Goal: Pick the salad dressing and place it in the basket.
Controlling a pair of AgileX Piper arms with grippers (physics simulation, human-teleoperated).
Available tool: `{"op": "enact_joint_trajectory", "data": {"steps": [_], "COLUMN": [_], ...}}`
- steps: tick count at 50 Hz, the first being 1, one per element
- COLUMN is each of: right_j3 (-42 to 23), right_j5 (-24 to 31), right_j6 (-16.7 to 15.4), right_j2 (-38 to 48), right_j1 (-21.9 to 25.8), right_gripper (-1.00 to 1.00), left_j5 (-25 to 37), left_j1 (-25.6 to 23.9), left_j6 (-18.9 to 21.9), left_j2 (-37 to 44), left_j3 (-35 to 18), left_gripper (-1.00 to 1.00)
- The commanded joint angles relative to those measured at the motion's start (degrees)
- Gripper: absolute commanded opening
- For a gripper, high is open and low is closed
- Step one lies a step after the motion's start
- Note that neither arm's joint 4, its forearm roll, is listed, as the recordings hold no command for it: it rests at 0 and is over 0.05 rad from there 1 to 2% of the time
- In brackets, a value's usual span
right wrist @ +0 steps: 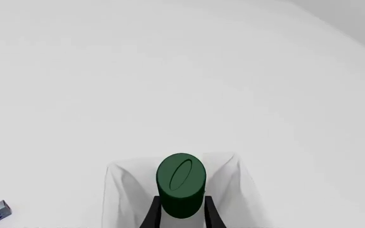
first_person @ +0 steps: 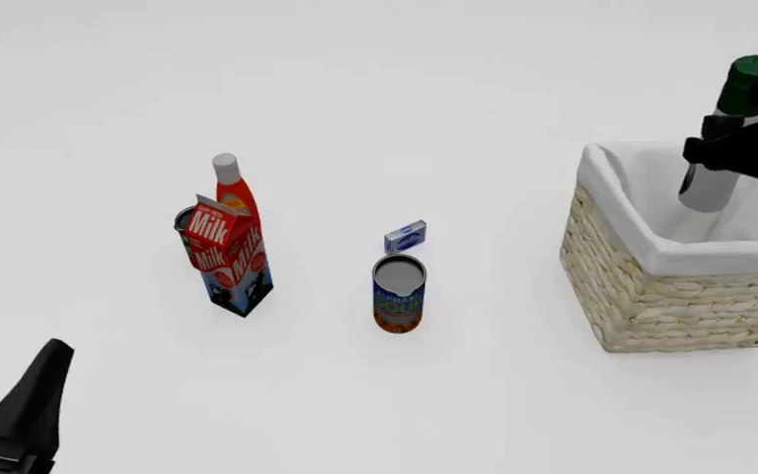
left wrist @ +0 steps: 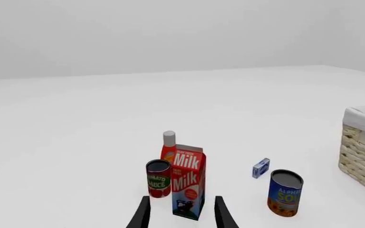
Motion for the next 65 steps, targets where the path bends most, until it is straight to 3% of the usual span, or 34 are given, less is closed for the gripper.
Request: {"op": "enact_joint_trajectory", "data": {"steps": [1, 65], "right_j3": [0.8, 2.1], "right_j5": [-1.7, -4.1], "right_j6": [0.8, 1.4], "right_j2": [1.1, 5.6], "right_j1": [-0.4, -1.4], "right_gripper": [-1.00, -1.00], "left_j5": [-0.1, 0.1], "left_j1": [0.1, -0.1], "left_j6": [-0.2, -0.7], "left_j2": [0.0, 0.0], "left_j3": [0.2, 0.2], "left_gripper": [1.00, 1.00]}}
